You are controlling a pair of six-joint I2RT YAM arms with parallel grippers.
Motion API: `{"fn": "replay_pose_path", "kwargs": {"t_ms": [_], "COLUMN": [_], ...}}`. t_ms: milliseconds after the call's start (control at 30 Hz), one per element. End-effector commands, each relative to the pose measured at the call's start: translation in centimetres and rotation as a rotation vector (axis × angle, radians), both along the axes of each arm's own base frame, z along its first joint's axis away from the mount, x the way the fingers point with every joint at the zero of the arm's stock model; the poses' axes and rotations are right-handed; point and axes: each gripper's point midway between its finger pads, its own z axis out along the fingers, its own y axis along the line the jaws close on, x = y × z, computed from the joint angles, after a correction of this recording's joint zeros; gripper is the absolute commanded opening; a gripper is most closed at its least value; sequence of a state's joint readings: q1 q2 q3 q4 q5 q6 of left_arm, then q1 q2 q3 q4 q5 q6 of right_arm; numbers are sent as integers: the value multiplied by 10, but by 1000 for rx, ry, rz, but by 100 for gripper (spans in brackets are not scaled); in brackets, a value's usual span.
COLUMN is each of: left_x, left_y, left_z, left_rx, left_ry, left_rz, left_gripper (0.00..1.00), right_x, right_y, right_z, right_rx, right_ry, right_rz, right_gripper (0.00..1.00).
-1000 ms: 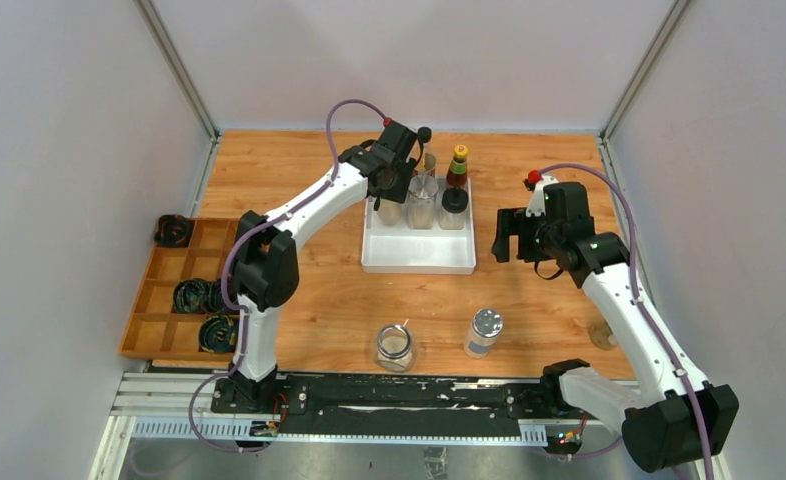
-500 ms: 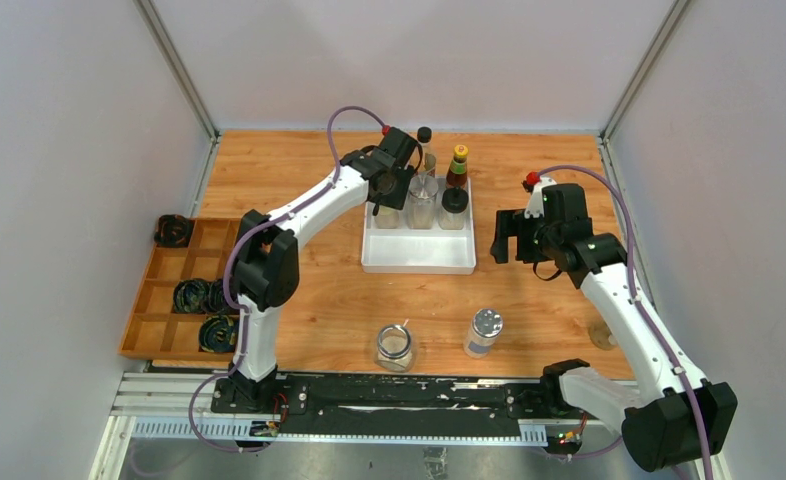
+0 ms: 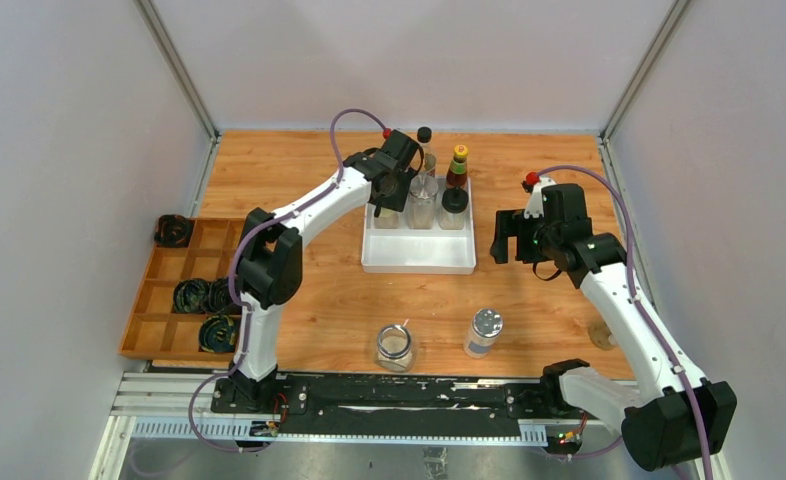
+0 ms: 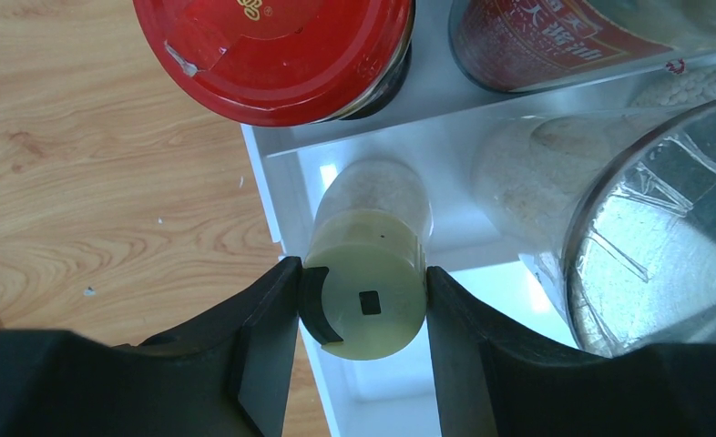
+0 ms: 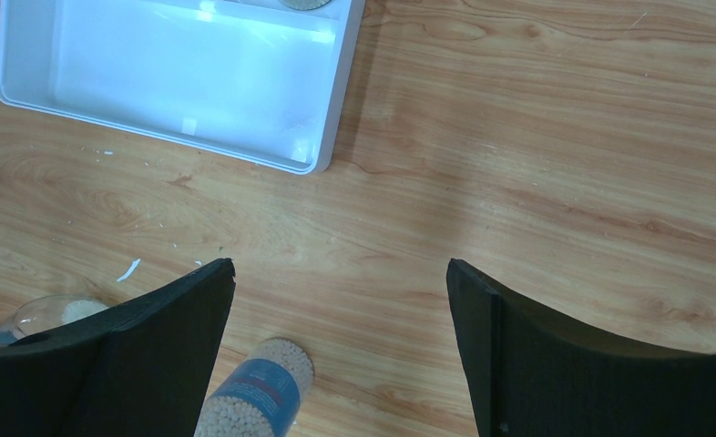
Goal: Organize the condiment bottles
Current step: Place the bottle in the storage box.
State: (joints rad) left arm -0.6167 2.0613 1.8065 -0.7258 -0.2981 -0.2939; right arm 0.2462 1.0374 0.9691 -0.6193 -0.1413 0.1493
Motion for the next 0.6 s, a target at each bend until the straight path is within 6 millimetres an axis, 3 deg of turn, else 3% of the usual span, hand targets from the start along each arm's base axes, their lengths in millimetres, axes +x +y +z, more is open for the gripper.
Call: {"fn": "replay_pose_path", "kwargs": {"t_ms": [0,267,567], "left_x": [0,-1,-10], "left_y": [5,6,20], "left_z": [-10,0,33], "left_rx": [18,13,1], "left_ry": [19,1,-55], "left_rz": [18,11,43], "left_gripper": [53,78,78], "right_x": [-1,-1,-1], "right_y": [-1,0,2], "right_z": [-6,-6,-5], "right_rx": [2,5,14], "right_ry": [10,11,13], "right_rz": [5,7,12], "right_gripper": [92,92,92]}}
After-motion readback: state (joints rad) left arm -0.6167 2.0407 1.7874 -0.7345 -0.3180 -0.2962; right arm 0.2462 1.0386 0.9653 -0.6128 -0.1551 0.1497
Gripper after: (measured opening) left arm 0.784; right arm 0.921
